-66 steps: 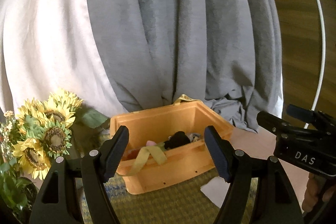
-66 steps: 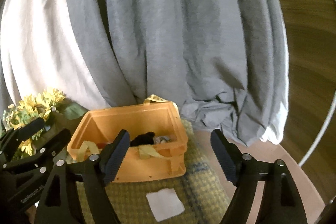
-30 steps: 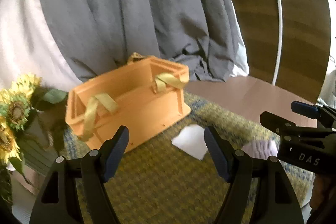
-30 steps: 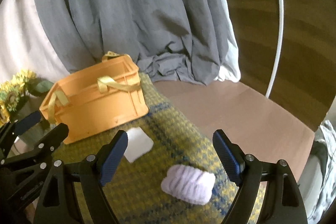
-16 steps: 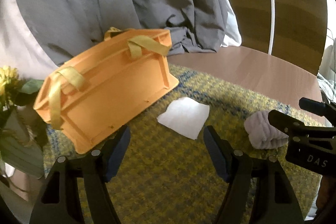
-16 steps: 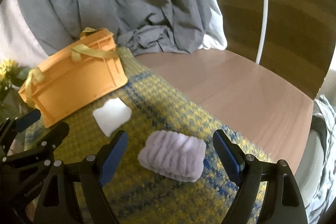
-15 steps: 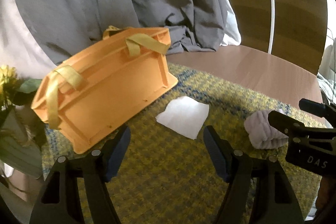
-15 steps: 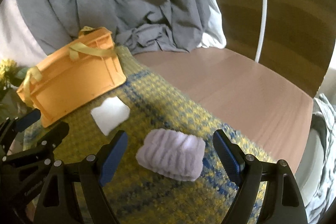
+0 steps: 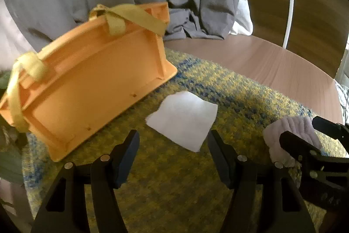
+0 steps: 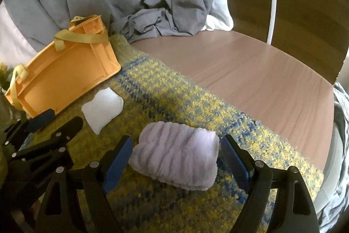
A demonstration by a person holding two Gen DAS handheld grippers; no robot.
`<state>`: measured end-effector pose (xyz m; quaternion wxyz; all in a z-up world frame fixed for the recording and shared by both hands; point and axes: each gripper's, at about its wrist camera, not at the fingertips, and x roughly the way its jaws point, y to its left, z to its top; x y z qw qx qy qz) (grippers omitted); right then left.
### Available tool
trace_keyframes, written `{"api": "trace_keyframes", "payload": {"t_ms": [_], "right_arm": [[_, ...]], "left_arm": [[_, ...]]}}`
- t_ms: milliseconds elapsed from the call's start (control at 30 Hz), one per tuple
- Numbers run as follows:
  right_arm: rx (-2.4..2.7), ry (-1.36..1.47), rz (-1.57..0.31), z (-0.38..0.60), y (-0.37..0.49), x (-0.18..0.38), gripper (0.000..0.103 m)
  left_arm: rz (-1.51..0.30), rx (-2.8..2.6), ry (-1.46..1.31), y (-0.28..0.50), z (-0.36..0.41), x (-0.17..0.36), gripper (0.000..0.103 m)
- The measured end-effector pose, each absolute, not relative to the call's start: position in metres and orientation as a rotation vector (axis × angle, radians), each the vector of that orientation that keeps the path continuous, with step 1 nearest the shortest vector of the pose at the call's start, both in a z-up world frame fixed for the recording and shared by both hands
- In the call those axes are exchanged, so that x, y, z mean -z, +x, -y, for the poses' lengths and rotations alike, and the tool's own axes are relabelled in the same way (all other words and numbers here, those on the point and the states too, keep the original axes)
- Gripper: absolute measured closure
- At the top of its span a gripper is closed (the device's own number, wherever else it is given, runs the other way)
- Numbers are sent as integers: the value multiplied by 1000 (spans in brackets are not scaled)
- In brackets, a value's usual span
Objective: Organize soft objects
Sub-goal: 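Grasp the white tissue with the left tool while the right tool grasps the lavender towel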
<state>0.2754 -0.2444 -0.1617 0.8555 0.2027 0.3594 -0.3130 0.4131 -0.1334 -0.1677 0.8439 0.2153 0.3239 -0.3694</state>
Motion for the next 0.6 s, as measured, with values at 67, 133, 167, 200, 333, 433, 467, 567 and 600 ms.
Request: {"api": "trace_keyframes", "payload": {"t_ms": [67,133,167,200,333,433,467,567,600], "right_arm": [[653,425,-761,246,277,163,19],[647,425,-761,247,279,164,19],[645,428,-765,248,280,165,19],[642,430,-768,250,280,166,19],[639,438,-782,253,283,170,20],[635,449,-787,254,285,172,24],[634,449,-788,254,285,172,26],[633,445,-790,255,287,172,30],[633,444,-790,255,286,172,31]], "left_arm": [[-694,784,458,414,139,172,38],[-716,783,462,416,145,177,38],[-726,782,460,416,146,179,38],[-736,778,461,417,149,182,38],[-764,771,460,421,159,189,39],[-782,763,456,423,165,192,41],[-788,760,452,423,166,194,44],[-817,754,440,425,170,198,51],[-822,753,441,425,171,200,52]]}}
